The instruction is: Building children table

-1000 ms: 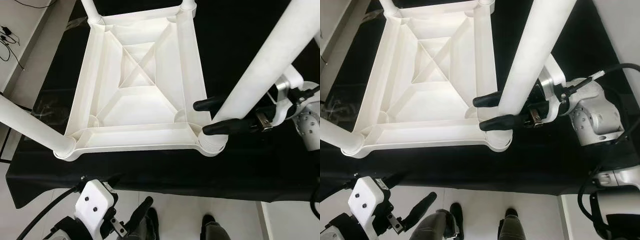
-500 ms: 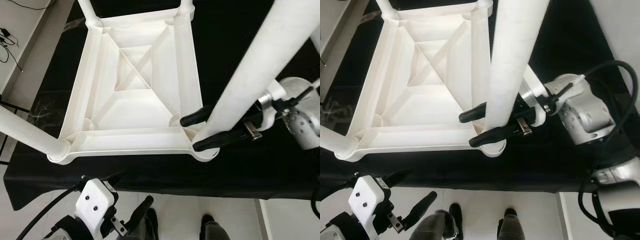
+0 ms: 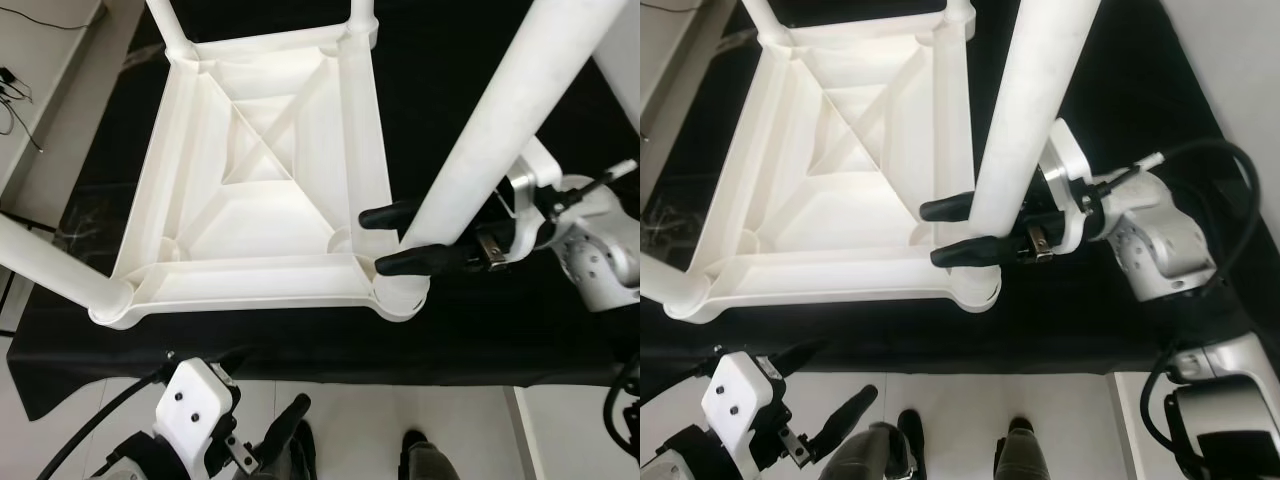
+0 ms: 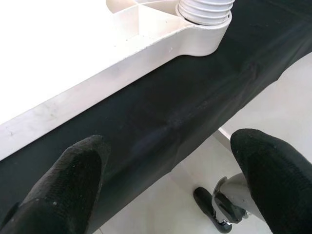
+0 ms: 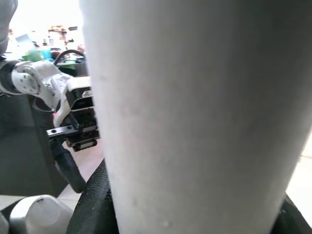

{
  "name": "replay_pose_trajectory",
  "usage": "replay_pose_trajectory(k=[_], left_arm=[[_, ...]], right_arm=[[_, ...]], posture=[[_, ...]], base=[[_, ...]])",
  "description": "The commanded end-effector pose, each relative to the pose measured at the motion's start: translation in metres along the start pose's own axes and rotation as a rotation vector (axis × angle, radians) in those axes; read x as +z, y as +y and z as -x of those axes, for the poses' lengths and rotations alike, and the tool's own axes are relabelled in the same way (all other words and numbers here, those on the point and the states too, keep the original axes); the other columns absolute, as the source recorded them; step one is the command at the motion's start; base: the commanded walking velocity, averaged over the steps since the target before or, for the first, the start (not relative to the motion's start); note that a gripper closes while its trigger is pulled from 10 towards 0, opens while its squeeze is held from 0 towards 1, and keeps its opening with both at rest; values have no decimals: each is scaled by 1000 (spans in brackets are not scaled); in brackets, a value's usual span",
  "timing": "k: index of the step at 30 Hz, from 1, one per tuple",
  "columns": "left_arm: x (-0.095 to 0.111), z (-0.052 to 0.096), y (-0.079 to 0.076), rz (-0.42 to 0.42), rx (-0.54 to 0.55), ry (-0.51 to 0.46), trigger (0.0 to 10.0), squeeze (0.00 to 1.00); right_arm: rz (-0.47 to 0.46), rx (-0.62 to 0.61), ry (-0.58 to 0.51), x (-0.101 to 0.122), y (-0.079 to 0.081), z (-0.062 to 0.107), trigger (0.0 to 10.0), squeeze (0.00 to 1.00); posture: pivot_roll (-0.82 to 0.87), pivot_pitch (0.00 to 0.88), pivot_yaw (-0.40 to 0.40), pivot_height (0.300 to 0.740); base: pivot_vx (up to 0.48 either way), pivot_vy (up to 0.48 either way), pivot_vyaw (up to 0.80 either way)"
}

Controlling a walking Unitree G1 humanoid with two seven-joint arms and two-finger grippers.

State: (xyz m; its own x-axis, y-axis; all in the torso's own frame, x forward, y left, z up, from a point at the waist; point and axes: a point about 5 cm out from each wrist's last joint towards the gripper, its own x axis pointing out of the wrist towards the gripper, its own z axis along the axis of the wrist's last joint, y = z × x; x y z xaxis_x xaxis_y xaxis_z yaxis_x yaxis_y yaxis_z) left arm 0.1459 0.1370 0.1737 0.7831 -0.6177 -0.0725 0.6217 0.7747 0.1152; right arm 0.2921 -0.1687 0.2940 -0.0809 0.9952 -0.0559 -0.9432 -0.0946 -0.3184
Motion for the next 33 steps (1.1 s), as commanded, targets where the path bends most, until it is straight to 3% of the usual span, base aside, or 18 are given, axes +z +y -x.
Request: replay_pose_trajectory(k=[1,10,24,33], left_arm=[[-6,1,-2,30,-8,27,10000,0],[-6,-2,0,33,-4,17,10000,0],[-7,-5,2,34,3,8,10000,0],[-6,-6,2,37,8,0,10000,0]], right_arm=[[-77,-32,82,-20,8,3,10000,0],[-60,-161,142,-23,14,0,10000,0],[-66,-271,209,-24,5,-4,10000,0],[-118,-392,240,-32,10,-3,10000,0]], posture=[[-12,376,142,740],[-26,373,140,740],[-35,367,129,740],[-42,371,125,740]], base=[[0,0,0],[0,0,0],[0,0,0],[0,0,0]])
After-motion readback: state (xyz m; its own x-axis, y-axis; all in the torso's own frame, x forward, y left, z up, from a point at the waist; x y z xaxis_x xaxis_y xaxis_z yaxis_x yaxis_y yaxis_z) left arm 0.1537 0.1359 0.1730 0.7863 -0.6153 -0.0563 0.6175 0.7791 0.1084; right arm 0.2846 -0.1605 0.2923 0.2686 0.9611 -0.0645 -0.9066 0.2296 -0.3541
